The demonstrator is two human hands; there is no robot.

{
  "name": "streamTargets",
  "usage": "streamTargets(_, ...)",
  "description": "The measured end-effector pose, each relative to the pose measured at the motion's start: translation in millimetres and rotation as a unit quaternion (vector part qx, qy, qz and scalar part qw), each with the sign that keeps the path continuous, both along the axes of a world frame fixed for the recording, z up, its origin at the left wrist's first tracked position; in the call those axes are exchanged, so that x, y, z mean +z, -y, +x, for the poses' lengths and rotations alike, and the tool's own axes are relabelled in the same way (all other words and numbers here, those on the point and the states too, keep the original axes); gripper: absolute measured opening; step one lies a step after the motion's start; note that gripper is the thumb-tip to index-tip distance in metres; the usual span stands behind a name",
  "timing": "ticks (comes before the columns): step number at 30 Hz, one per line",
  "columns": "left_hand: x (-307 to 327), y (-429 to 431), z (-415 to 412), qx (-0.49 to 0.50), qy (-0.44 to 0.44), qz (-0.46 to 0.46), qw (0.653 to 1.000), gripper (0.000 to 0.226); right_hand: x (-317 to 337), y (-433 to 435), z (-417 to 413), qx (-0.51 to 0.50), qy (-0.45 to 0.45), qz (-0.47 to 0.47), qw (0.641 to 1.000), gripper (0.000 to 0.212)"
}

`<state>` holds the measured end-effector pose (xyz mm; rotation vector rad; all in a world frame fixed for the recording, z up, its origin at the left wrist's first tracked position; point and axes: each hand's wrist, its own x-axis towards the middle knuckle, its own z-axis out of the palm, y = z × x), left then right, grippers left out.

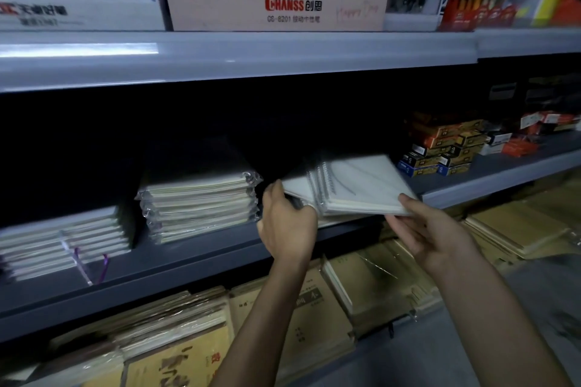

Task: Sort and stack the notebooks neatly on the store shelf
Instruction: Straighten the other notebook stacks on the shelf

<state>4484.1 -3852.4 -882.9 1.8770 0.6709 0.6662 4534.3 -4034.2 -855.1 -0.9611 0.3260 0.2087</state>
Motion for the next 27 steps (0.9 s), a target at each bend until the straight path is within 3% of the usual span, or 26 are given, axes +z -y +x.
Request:
streamTargets(3,3,-1,-2,-0.009,0.004,-0.02,1.0,0.089,-3,-2,3,0.005,0.003,0.006,1.0,0.028)
streamTargets(7,-10,7,-6,-0.01,0.026,-0.001,1.0,0.055,-8,-3,8,0.007,0.005,0.006,1.0,0.035)
streamTargets(12,-31,29,-18,0.031,0.13,0.021,0.991,0.037,-5,-4,11,0.006,0.005,-0.017,1.0,0.031)
streamTargets(18,-37,40,-23,0.056,0.153,0.05,0.985,0.03,-7,-2,13,-0.019,0.022,-0.088,0.996,0.031)
streamTargets(27,-37,42,-24,0.029,0.209,0.037,0.977,0.039,-4,-1,8,-0.048,0.045,-0.161,0.985,0.02)
